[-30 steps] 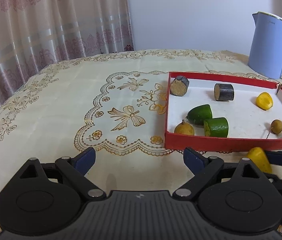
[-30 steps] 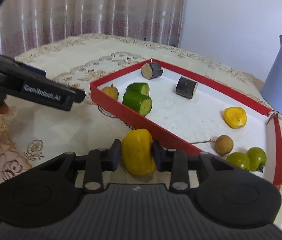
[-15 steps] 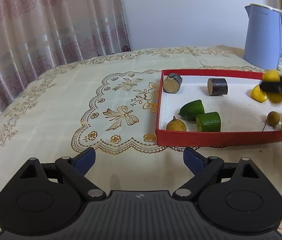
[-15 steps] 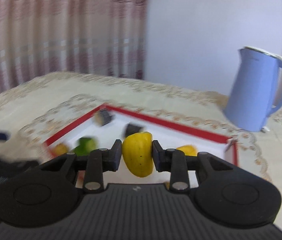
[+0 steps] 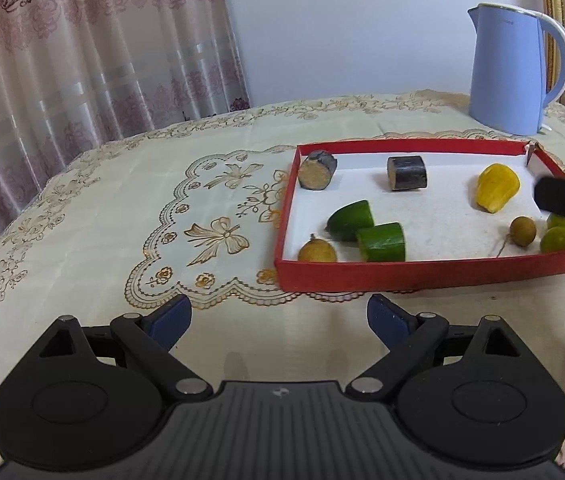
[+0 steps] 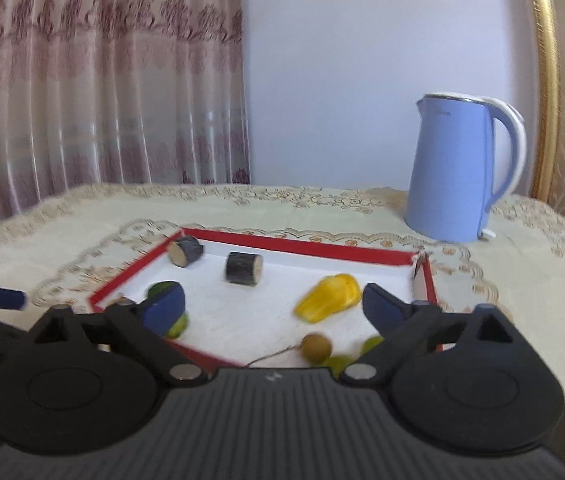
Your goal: Organize fruits
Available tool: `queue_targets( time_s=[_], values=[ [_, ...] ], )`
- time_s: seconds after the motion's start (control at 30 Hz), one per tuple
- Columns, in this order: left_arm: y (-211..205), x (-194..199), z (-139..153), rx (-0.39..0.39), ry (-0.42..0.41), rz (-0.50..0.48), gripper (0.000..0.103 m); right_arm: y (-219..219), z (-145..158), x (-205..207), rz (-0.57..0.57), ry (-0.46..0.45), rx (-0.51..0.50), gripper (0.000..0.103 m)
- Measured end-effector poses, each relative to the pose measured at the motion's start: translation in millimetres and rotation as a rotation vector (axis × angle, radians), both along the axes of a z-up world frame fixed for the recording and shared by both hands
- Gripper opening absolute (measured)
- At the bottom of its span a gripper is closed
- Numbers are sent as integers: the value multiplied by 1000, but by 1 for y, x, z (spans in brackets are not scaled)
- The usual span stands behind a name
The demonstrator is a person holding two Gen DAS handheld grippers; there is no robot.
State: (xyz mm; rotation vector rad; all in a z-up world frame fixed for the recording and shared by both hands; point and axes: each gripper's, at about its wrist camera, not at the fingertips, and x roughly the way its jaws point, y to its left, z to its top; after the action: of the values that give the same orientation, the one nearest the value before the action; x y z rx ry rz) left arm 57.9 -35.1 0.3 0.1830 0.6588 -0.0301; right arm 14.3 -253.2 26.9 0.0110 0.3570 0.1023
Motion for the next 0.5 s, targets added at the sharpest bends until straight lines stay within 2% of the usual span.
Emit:
queue_targets(
  time_s=[0.1,0.5],
  values=[
    [-7,-4,2,6,3,-2,95,0,-8,-17,0,10,42,98],
    [-26,-12,-3,30,0,21,96,-15,-24,-37,-28,52,-17,100]
  ],
)
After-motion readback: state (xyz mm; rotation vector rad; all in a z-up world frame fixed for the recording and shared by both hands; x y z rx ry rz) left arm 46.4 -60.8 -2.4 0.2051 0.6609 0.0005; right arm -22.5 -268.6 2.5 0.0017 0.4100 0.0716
